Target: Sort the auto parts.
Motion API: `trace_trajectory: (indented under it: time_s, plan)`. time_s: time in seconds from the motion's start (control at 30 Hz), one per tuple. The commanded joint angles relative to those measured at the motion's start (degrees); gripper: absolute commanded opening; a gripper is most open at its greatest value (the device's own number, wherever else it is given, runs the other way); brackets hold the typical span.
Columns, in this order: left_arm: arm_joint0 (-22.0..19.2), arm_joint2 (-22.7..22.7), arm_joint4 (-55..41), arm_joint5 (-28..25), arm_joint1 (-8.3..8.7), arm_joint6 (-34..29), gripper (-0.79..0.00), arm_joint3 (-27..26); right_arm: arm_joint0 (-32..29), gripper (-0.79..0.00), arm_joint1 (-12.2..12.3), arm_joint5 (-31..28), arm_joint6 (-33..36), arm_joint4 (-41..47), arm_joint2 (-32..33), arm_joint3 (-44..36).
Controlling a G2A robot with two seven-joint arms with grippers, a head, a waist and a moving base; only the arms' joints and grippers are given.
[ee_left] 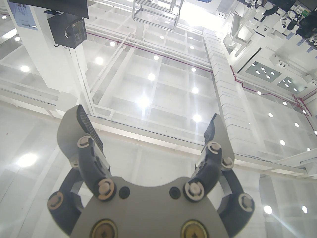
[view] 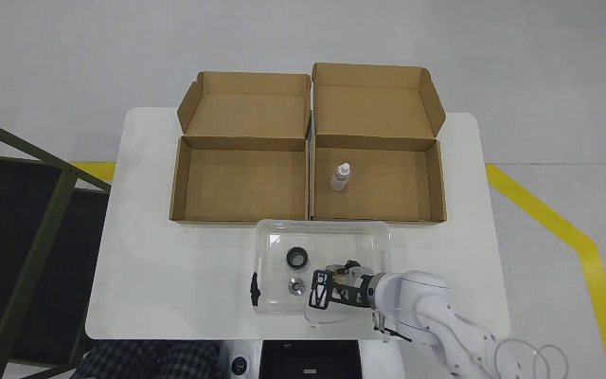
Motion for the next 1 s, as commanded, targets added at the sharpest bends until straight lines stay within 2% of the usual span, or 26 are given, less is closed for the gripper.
trace_trajectory:
  time_s: [0.0,0.57,0.8,0.83,0.93,0.97]
  plan:
    - [0.0,0.0,0.0,0.0,0.0,0.0,0.0,0.0,-0.27,-0.785,0.2,-0.49,-0.7,1.0,1.12,0.16]
    - [0.0,0.0,0.0,0.0,0.0,0.0,0.0,0.0,-3.7,-0.785,1.56,-1.58,-7.47,5.38,7.94,-1.0]
    - [0.0,0.0,0.0,0.0,0.0,0.0,0.0,0.0,-4.62,-0.785,1.9,-2.38,-4.69,6.71,8.25,-2.79]
    - [0.0,0.0,0.0,0.0,0.0,0.0,0.0,0.0,-4.97,-0.653,1.96,-2.08,-3.85,7.21,8.43,-3.46]
    - [0.0,0.0,0.0,0.0,0.0,0.0,0.0,0.0,-5.64,-0.468,2.1,-1.33,-1.33,8.23,8.56,-4.99]
    - [0.0,0.0,0.0,0.0,0.0,0.0,0.0,0.0,-5.74,-0.456,2.11,-0.95,-0.6,8.59,8.46,-5.25]
